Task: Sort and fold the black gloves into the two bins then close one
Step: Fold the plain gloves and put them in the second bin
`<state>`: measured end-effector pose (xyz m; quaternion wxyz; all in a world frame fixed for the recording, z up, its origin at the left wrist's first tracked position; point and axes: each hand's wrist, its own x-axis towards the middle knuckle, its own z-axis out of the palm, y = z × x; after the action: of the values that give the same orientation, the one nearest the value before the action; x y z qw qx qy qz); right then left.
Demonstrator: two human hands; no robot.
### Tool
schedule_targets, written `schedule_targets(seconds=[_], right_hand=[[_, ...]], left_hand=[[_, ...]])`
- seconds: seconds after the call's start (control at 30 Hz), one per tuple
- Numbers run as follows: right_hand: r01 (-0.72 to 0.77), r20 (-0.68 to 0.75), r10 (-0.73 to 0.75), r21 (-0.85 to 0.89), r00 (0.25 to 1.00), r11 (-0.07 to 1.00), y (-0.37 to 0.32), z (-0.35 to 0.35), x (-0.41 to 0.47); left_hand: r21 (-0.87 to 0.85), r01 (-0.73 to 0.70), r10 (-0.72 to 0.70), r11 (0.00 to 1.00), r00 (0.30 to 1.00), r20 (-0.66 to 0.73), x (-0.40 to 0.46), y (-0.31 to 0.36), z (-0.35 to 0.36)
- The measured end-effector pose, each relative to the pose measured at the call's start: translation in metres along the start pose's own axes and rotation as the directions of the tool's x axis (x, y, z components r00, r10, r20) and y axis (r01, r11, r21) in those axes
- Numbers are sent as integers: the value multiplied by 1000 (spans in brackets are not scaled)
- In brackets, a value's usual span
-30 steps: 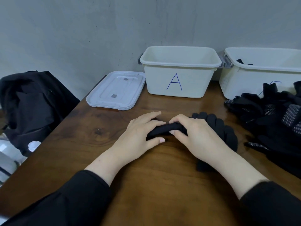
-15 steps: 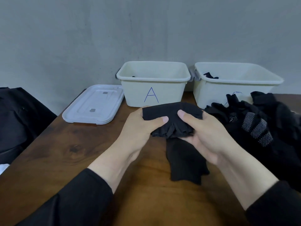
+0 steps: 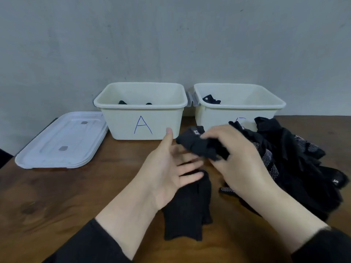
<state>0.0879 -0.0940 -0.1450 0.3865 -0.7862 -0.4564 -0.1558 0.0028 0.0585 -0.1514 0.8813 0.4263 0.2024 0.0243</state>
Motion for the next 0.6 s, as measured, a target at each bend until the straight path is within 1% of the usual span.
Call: schedule_targets(seconds=[0.03, 0.07, 0.1, 0.13, 0.17, 0.2, 0.23, 0.27, 0.3, 0.33, 0.37, 0.4, 0.43, 0.47, 0.53, 0.6], right_hand=[[121, 79, -114, -82, 990, 989, 6, 1, -3], [195, 154, -175, -126, 972, 973, 9, 1, -5], [230, 203, -200, -137, 958, 963, 11, 0, -7], [234, 223, -205, -111, 953, 966, 12, -3, -7], [184, 219, -170, -45, 961, 982, 8, -7, -7], [74, 184, -82, 50, 980, 996, 3, -11, -6], [-63, 119, 45, 153, 992, 986, -1, -13, -3], [-212, 63, 202, 243, 977, 947, -5, -16, 2], [-366, 76, 362, 327, 929, 871, -7, -19, 9], [-498, 180, 469, 426, 865, 755, -8, -20, 16], [-592, 317, 505, 520, 803, 616, -7, -20, 22], [-651, 423, 502, 582, 755, 488, -6, -19, 26], [-677, 468, 504, 615, 726, 405, -6, -19, 30], [-682, 469, 519, 634, 714, 365, -4, -19, 33], [-673, 435, 553, 649, 711, 355, 2, -23, 38], [-664, 412, 558, 642, 720, 384, 10, -32, 43]], left_hand=[[-59, 20, -16, 998, 997, 76, 1, 2, 1], [-94, 13, -2, 996, 993, 118, 1, 4, 2], [-102, -20, 33, 995, 991, 131, 3, 6, 2], [-82, -74, 84, 994, 989, 119, 7, 7, 2], [-42, -132, 135, 990, 986, 100, 10, 8, 1], [2, -173, 172, 985, 981, 89, 12, 8, 1], [41, -201, 196, 979, 975, 99, 13, 9, 1], [82, -226, 215, 971, 969, 123, 14, 9, 2], [124, -256, 237, 959, 960, 148, 15, 10, 5], [168, -292, 265, 942, 950, 164, 17, 10, 7], [215, -330, 297, 919, 939, 172, 18, 10, 11], [263, -370, 333, 891, 927, 174, 19, 9, 15], [306, -408, 370, 860, 912, 176, 19, 9, 20], [341, -445, 407, 828, 896, 180, 20, 9, 24], [394, -507, 459, 767, 862, 216, 23, 11, 32], [425, -547, 480, 721, 837, 262, 29, 15, 37]])
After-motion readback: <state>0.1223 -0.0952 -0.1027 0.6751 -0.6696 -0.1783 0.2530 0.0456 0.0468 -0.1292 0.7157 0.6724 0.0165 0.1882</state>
